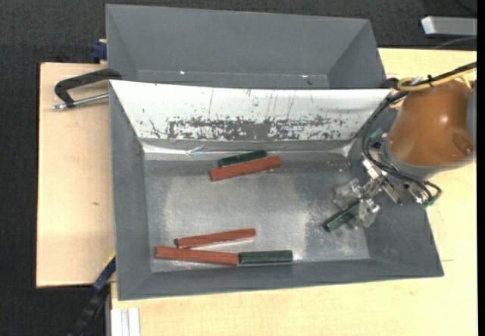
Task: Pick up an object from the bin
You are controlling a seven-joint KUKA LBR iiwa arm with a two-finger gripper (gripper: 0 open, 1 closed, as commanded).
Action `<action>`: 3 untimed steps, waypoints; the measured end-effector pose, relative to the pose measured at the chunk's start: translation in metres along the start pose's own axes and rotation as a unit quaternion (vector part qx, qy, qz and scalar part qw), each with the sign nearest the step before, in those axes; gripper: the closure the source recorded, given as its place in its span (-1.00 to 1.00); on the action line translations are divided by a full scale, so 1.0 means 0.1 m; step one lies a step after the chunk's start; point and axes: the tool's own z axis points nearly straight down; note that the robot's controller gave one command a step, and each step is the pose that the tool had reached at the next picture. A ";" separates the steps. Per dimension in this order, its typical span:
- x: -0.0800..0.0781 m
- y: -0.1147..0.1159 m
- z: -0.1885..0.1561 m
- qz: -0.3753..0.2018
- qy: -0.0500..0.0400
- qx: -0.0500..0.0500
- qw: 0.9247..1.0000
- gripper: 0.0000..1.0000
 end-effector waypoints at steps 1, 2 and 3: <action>-0.16 0.06 -1.24 0.018 0.000 0.003 1.000 1.00; -0.16 0.06 -1.24 0.018 0.000 0.003 1.000 1.00; -0.16 0.07 -1.48 -0.050 0.003 0.000 0.999 1.00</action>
Offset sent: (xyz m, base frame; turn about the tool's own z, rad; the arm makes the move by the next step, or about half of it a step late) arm 0.0000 0.0000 0.0000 0.0000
